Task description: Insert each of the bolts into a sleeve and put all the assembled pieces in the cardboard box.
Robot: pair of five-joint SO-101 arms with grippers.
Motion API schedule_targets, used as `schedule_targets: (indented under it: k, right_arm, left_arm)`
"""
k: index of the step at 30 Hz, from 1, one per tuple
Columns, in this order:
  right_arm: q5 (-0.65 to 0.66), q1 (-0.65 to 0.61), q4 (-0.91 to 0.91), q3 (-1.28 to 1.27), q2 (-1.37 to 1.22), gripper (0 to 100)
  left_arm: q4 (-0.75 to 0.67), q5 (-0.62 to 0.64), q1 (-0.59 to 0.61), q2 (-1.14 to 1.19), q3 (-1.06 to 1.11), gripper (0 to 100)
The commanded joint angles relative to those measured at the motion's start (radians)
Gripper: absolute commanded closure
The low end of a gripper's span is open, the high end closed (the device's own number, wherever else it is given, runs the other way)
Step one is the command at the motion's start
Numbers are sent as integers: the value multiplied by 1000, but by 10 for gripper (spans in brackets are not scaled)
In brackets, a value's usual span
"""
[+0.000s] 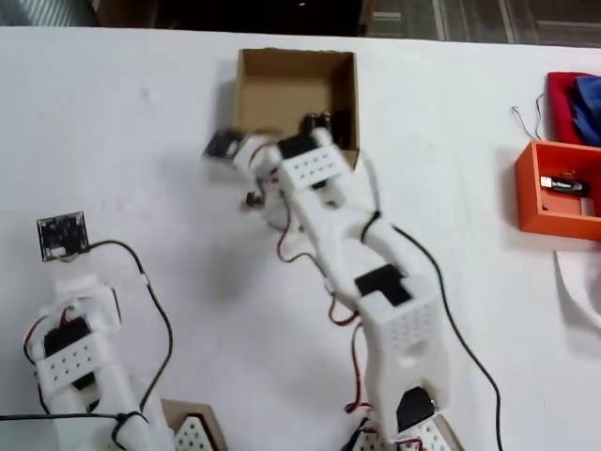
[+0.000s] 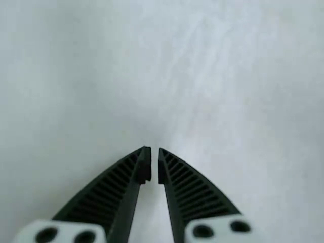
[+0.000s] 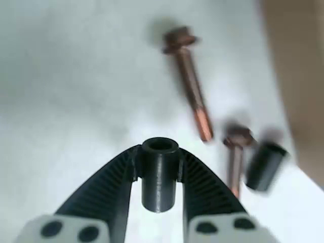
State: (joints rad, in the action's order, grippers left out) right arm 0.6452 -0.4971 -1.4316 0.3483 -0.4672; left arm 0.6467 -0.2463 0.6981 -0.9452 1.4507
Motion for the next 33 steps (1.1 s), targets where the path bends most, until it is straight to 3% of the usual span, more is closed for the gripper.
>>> schedule_targets:
  k: [1, 7, 14, 19, 23, 25, 28, 33]
  right_arm:
    - [-114, 25, -119, 92, 229, 977]
    - [-189, 122, -200, 61, 585, 977]
    - [-230, 348, -84, -232, 937, 977]
    - [-288, 598, 136, -543, 1170, 978]
    - [-307, 645, 240, -743, 1325, 978]
    - [-308, 648, 291, -809, 1377, 978]
    - [-308, 647, 363, -852, 1411, 978]
    - [-308, 644, 466, -853, 1411, 978]
  left_arm:
    - [-17, -6, -12, -8, -2, 946]
    - [-6, -2, -31, -5, -35, 944]
    - [278, -60, -414, 28, -417, 943]
    - [425, -3, -545, 431, -799, 934]
    - [747, 64, -629, 859, -1239, 857]
    - [911, 141, -675, 1005, -1480, 846]
    - [1077, 390, -755, 1185, -1797, 858]
    - [1111, 824, -853, 1395, -2178, 858]
